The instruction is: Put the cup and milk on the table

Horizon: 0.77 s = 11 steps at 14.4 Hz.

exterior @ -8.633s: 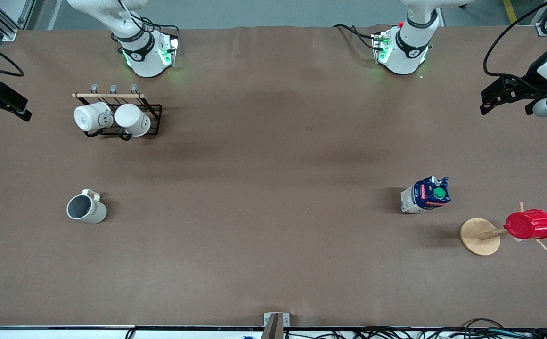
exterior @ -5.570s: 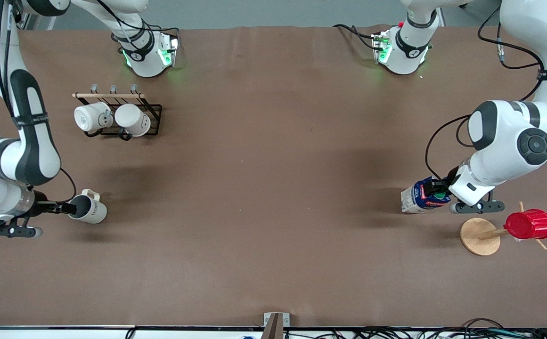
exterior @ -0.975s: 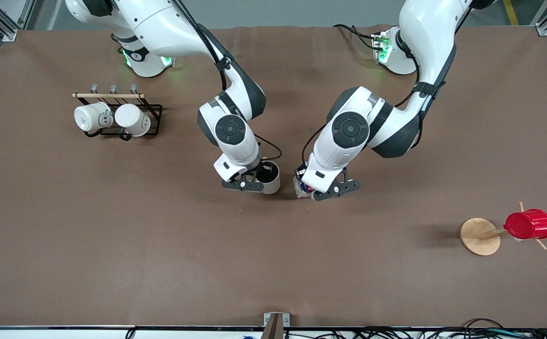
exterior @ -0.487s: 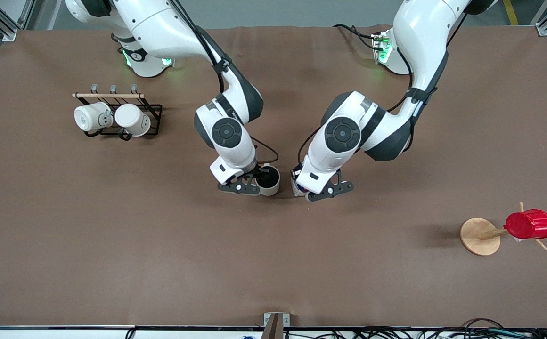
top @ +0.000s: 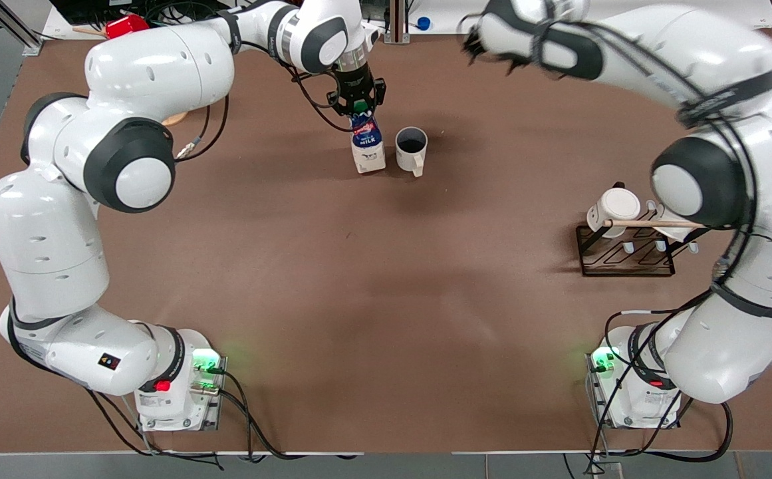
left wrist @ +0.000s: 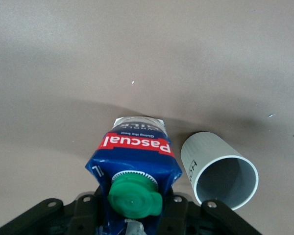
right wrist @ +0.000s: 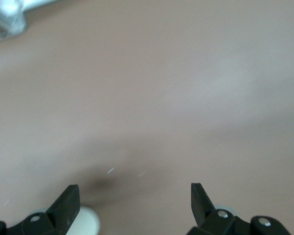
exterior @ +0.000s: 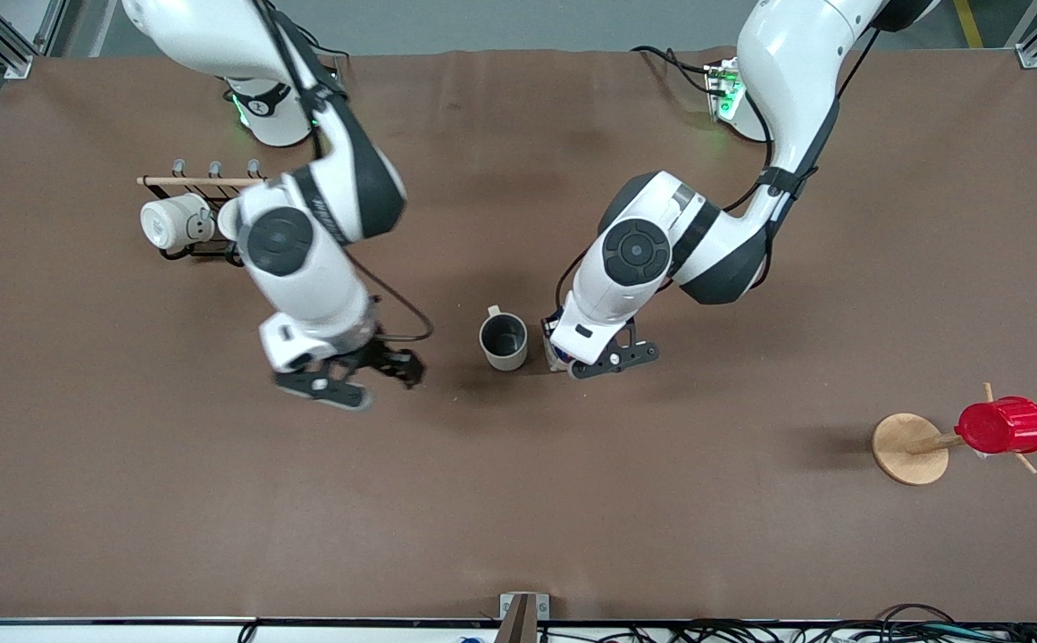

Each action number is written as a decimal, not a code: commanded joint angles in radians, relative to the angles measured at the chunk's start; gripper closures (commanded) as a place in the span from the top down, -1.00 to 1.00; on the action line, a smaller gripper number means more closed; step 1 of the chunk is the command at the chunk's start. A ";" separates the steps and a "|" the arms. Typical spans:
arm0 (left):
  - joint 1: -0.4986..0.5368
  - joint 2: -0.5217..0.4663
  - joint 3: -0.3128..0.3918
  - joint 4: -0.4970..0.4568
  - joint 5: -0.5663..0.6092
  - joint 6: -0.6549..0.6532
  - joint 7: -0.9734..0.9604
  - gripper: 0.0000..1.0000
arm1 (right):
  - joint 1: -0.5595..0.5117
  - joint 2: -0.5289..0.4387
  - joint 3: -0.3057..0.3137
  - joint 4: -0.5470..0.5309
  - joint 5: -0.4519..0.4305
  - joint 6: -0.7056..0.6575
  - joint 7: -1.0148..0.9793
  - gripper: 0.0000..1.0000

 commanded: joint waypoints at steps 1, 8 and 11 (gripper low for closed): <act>-0.009 0.015 -0.001 0.040 -0.005 -0.003 -0.013 -0.31 | 0.007 -0.105 -0.044 -0.044 -0.038 -0.040 -0.015 1.00; 0.010 -0.052 0.003 0.040 0.107 -0.023 -0.002 1.00 | -0.081 -0.292 -0.095 -0.035 -0.038 -0.296 -0.217 1.00; 0.014 -0.153 0.044 0.040 0.180 -0.154 0.030 1.00 | -0.149 -0.360 -0.095 -0.035 -0.038 -0.382 -0.260 1.00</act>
